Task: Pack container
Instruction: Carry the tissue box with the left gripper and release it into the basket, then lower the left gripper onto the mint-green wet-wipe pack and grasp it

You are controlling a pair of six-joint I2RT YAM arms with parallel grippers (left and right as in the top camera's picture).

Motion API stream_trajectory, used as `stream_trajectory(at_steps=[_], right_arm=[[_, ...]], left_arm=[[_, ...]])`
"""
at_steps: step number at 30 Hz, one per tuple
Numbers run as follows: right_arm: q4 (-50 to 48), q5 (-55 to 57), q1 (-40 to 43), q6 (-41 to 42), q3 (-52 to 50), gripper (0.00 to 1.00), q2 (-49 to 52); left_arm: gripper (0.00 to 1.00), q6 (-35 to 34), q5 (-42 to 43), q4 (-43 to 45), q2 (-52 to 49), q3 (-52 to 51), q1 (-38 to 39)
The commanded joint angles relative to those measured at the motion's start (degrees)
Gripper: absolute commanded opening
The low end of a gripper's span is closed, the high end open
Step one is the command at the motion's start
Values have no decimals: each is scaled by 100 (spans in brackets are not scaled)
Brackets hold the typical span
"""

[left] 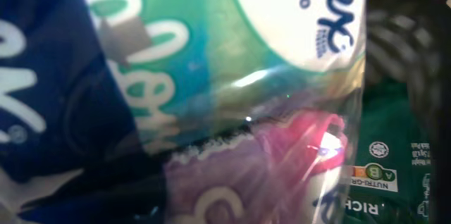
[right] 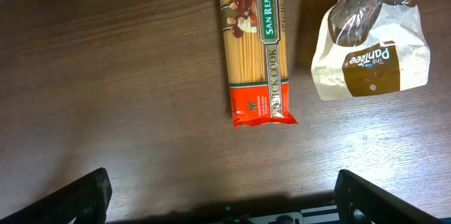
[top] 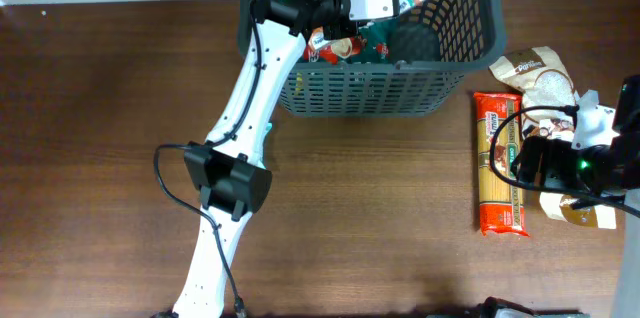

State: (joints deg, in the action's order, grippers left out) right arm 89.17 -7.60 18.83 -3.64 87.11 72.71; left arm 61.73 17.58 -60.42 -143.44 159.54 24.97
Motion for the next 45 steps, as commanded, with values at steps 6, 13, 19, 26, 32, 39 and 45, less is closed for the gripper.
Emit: stream_trajectory(at_steps=[6,13,19,26,32,39,45], right_arm=[[33,-79,33,9,92,99,11],[133,-76,33,9,92,99,9],[131,-76,33,9,92,99,9],[109,-79,33,9,92,99,9],[92,-79,33,11,92,99,11],[96,-83,33,13,92,99,11],[15,-140,33,13,92,99,11]], left_arm=[[2,74,0,22,-24,-444,22],[82,55,-4,44,9,-393,15],[99,-824,-516,358,387,-358,-76],[99,-1718,-520,575,1279,-358,-278],[99,-2326,-616,463,2232,-358,-702],[99,-2800,-693,28,3327,-361,-1816],[99,-3606,-688,-1272,3740,-361,-2870]])
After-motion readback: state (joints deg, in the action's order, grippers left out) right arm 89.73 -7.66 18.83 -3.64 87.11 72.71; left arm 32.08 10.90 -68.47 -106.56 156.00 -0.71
